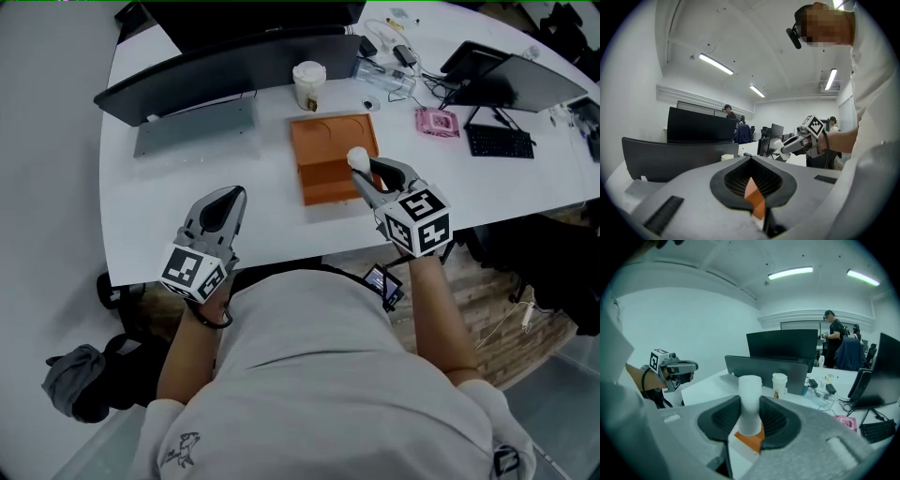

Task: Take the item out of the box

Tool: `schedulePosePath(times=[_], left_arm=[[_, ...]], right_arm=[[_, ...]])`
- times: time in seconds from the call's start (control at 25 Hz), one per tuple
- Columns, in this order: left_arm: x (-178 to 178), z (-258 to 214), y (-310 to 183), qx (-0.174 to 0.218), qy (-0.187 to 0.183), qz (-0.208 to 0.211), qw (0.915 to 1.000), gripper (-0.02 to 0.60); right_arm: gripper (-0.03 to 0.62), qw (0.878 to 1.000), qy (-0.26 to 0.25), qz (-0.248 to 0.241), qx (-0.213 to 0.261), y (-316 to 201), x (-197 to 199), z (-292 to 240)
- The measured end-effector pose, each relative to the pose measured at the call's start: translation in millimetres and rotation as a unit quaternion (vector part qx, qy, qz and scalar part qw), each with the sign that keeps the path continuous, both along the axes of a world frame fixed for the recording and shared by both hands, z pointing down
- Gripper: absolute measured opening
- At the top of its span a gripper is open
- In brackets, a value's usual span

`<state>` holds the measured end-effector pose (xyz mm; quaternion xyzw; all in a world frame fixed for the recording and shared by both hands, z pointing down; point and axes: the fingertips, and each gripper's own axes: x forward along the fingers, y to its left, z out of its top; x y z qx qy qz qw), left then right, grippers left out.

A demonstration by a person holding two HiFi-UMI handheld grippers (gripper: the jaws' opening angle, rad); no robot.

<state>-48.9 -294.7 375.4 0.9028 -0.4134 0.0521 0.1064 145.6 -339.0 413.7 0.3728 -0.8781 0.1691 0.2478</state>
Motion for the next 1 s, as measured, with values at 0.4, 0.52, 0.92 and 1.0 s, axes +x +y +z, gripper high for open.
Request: schedulePosePath(times=[0.4,0.52,0.92,1.0], left_arm=[[-7,-1,26,-0.003,-0.014,0.02,0.9997,-0.002],[-7,8,39,-0.013,-0.014,0.038,0.9991,-0.002],[-60,5,97,-0.015,-0.003,0.055,0.9983,-0.002],[-71,0,110,-0.011,-0.001,0.059,0.9982,-0.002]], right_arm=[[0.126,1.0,-0.015,0.001,0.025,32,-10,-18],[0.126,0.999,-0.013,0.009,0.033,44,-15,-21],[0.126,0.998,-0.012,0.043,0.048,101,-54,-37],[0.126,0.997,-0.014,0.049,0.055,117,-65,-42]])
